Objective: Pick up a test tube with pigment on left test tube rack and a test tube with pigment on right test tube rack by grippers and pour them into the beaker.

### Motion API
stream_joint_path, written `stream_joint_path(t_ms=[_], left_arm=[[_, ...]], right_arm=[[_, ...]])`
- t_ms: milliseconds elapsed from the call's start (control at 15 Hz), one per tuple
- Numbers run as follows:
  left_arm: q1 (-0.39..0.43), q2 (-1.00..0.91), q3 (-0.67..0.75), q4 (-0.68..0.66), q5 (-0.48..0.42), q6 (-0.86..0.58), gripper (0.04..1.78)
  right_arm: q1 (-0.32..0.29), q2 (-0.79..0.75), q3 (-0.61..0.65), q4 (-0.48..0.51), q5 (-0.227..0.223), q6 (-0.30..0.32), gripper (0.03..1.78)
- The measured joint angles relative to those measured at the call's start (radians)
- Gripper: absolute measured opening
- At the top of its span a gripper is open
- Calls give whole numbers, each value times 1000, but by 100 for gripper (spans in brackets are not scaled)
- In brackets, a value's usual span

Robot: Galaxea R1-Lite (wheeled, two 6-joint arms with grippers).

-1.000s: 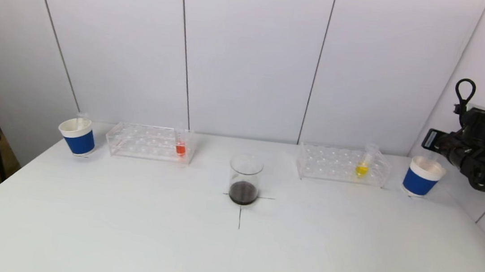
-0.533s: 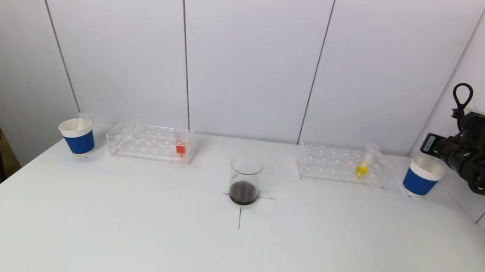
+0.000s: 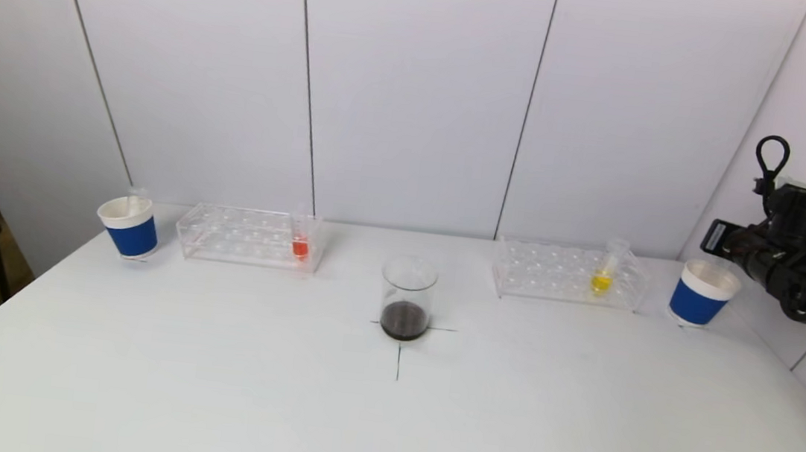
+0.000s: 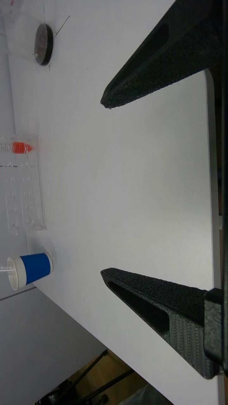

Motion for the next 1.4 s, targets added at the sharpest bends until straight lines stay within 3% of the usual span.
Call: stream_joint_path(t_ms=[400, 533, 733, 1067, 1200, 1400], left_arm=[[0, 0, 0, 0, 0, 0, 176], [0, 0, 0, 0, 0, 0, 176], [0, 0, 0, 0, 0, 0, 176], [0, 0, 0, 0, 0, 0, 176], [0, 0, 0, 0, 0, 0, 176], [0, 0, 0, 0, 0, 0, 176]], right_arm=[[0, -1, 3, -1, 0, 3, 47], [0, -1, 6, -1, 0, 3, 55], [0, -1, 8, -1, 0, 3, 83], [0, -2, 8, -1, 0, 4, 157], [0, -7, 8, -1, 0, 5, 172], [12, -42, 15, -1, -2, 4, 177]])
